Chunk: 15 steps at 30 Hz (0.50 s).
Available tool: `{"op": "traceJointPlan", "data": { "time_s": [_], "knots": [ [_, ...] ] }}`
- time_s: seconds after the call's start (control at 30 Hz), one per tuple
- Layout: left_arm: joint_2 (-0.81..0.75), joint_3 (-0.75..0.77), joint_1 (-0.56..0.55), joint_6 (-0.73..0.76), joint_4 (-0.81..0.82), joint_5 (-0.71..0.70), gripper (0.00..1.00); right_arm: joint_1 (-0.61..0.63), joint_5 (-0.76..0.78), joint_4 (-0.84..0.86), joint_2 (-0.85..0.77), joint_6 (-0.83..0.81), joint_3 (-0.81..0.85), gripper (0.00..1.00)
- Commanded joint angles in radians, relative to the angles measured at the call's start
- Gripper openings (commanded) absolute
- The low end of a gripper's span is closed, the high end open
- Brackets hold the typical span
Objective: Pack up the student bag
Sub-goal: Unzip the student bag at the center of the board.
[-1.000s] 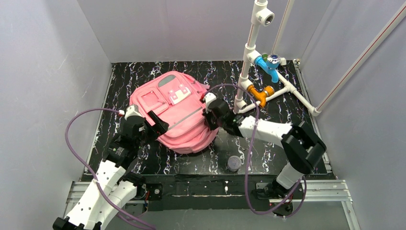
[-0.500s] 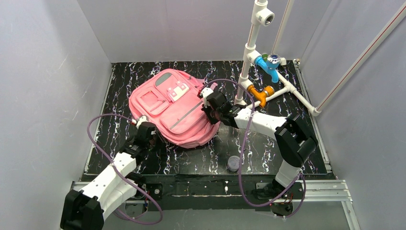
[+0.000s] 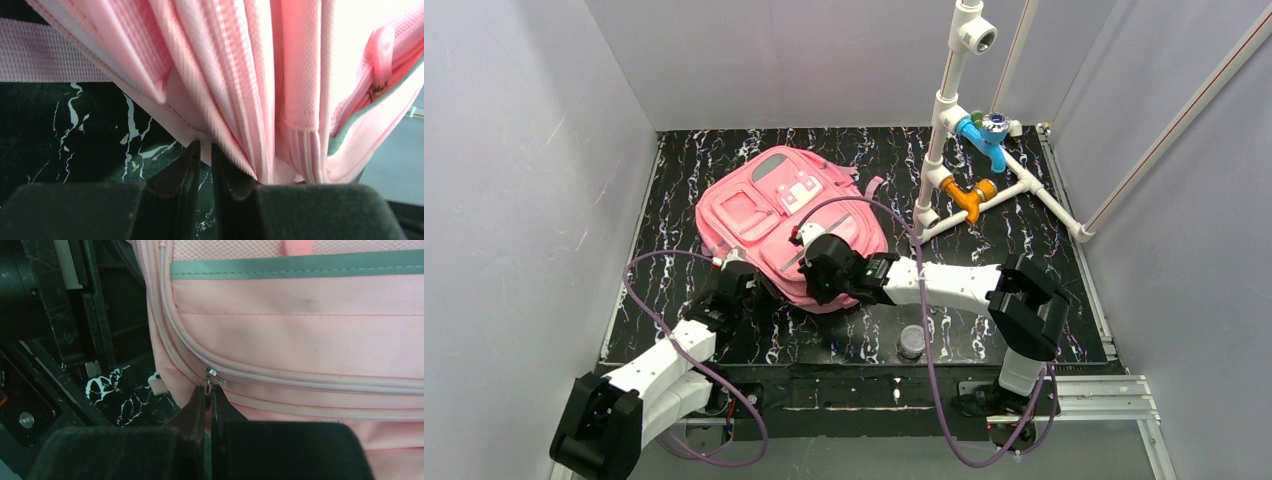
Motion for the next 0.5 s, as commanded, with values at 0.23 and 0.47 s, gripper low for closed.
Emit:
{"op": "traceJointPlan", "data": {
  "time_s": [0.23, 0.47],
  "knots": [
    [-0.157, 0.205, 0.063, 0.196, -0.443, -0.256, 0.59, -0.186, -0.135, 0.006, -0.112, -0.013, -0.118, 0.01],
    [-0.017, 0.322, 0.206, 0.207, -0.357, -0.244, 0.65, -0.195, -0.109, -0.012, -0.145, -0.036, -0.136, 0.01]
  ]
}}
